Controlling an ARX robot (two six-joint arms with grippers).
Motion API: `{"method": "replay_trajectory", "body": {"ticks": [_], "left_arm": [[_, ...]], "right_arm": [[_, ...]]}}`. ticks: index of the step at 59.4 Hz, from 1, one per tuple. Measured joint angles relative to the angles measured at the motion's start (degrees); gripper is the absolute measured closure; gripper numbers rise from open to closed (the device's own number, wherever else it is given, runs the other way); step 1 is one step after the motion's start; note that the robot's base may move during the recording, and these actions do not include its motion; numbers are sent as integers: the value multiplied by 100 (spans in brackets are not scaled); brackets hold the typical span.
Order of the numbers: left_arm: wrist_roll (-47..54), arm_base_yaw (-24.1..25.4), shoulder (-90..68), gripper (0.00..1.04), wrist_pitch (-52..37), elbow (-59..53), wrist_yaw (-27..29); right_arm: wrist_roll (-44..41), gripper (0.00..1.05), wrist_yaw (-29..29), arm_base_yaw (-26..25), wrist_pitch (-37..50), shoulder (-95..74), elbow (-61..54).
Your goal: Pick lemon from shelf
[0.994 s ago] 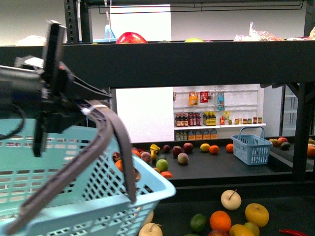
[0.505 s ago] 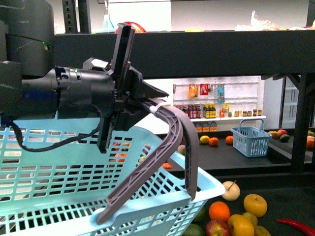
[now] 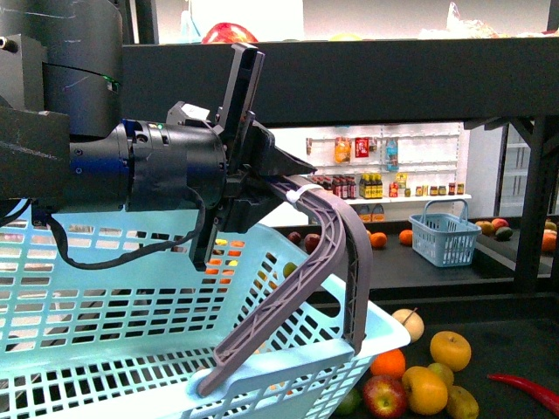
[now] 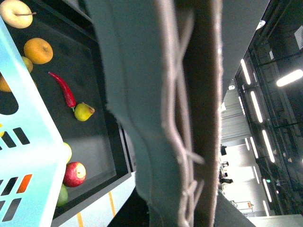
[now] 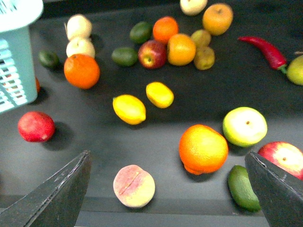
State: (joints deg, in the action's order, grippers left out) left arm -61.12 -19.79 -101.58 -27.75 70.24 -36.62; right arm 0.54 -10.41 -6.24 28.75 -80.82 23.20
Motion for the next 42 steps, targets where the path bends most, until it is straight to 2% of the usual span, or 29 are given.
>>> {"method": "replay_trajectory", "body": {"ticks": [9,20,33,42], "left_arm": [[2,0,-2,96,0,7,0],[4,2,-2,96,0,13,2],[17,0,-2,96,0,13,-2],[20,2,-2,96,0,13,0]], "right_arm": [[-592,7,-249,219,173,-2026,1078],[-1405,7,-549,555,391,-3733,2260],[-2234,7,-855,876,232,-4981,3259],[-2804,7,-765,1010,267,-5683,3862]]}}
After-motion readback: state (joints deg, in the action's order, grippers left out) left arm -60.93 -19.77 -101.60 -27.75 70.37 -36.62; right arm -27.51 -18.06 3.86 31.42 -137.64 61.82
